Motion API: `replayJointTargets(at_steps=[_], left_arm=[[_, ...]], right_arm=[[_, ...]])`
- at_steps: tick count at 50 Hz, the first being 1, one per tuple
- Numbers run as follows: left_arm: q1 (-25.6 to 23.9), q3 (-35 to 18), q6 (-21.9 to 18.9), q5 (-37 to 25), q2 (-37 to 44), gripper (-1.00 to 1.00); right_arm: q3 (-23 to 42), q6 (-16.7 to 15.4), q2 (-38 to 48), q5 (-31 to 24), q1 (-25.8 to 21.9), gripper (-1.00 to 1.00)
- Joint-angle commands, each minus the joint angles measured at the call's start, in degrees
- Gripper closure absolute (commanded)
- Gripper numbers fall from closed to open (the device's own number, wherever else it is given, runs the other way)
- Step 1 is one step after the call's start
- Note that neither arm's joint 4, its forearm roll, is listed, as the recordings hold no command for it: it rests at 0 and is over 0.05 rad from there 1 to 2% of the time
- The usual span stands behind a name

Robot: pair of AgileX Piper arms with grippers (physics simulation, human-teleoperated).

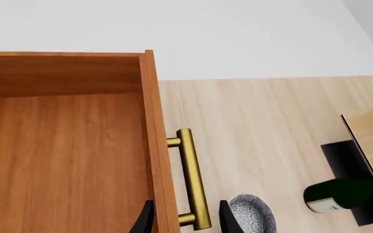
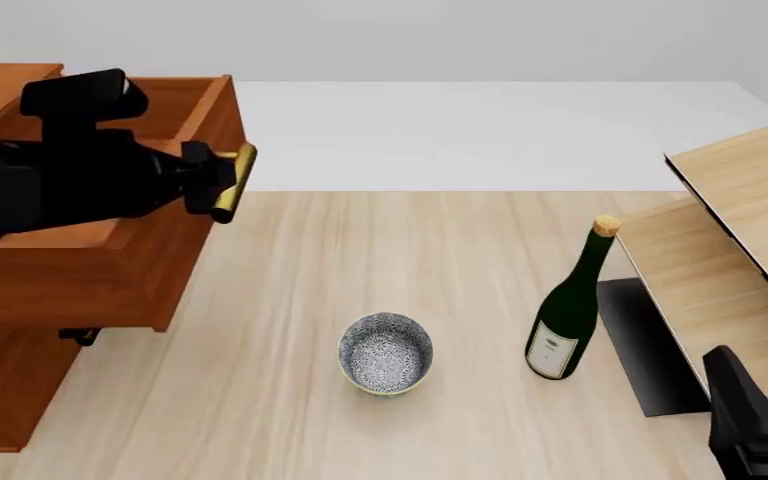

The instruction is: Close the bottom drawer of the cabinet and open the top drawer.

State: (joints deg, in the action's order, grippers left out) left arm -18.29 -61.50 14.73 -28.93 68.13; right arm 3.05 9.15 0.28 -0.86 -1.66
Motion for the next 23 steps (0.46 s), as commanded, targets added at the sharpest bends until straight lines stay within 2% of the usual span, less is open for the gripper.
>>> replayJointTargets(at_steps=[1, 23], left_arm=[[-2.15, 0.20, 0.55, 1.17, 1.76, -1.00], [-5.06, 0.01, 3.97, 2.19, 0.62, -1.00]], right_arm=[[-0.01, -0.16, -0.05, -0.05, 0.04, -1.00], [-0.07, -0.70, 0.17, 0.31, -0.12, -1.00]])
